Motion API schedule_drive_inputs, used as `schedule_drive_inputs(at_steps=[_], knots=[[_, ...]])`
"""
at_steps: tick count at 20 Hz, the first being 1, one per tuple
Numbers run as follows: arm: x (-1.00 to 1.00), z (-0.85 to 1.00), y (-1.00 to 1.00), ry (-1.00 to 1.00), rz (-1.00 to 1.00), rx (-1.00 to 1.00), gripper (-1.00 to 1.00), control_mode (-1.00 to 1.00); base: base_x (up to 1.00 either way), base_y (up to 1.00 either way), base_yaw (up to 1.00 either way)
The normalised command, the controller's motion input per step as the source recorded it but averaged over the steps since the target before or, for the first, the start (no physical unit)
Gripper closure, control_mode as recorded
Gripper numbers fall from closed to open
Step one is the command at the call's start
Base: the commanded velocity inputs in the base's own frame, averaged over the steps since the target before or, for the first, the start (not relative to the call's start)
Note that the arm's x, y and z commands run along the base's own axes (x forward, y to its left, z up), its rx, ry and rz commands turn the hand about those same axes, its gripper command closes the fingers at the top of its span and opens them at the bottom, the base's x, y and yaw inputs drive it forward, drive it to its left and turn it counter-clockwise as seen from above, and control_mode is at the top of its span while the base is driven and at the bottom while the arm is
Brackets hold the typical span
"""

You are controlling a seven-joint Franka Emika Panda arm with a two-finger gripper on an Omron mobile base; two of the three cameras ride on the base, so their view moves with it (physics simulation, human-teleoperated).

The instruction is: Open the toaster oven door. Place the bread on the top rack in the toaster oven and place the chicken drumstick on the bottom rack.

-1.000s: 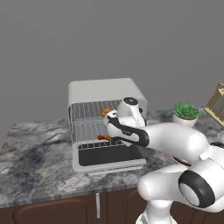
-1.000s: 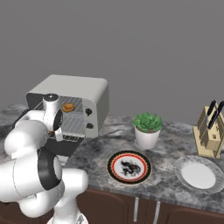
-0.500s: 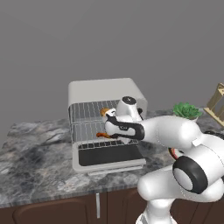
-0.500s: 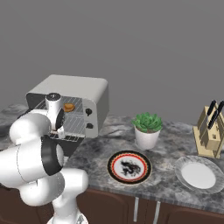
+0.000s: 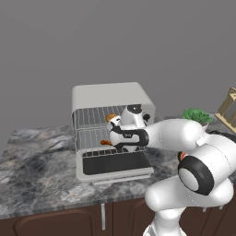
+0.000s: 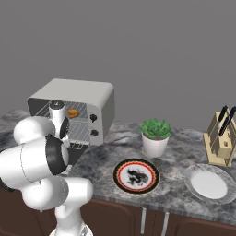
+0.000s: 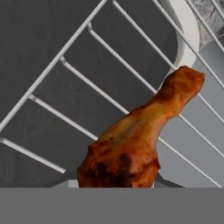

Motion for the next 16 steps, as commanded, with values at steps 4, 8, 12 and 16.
schedule_drive_inputs(at_steps=[4, 8, 12, 16], knots=[[0.00, -0.02, -0.02, -0.07, 0.00, 0.00, 1.00, -1.00, 0.00, 0.00, 0.00], [0.00, 0.00, 0.00, -0.05, 0.00, 0.00, 1.00, -1.00, 0.00, 0.00, 0.00], [0.00, 0.00, 0.00, -0.03, -0.01, 0.00, -1.00, -1.00, 0.00, 0.00, 0.00], [0.00, 0.31, 0.00, 0.00, -0.01, -0.01, -1.00, -1.00, 0.00, 0.00, 0.00]])
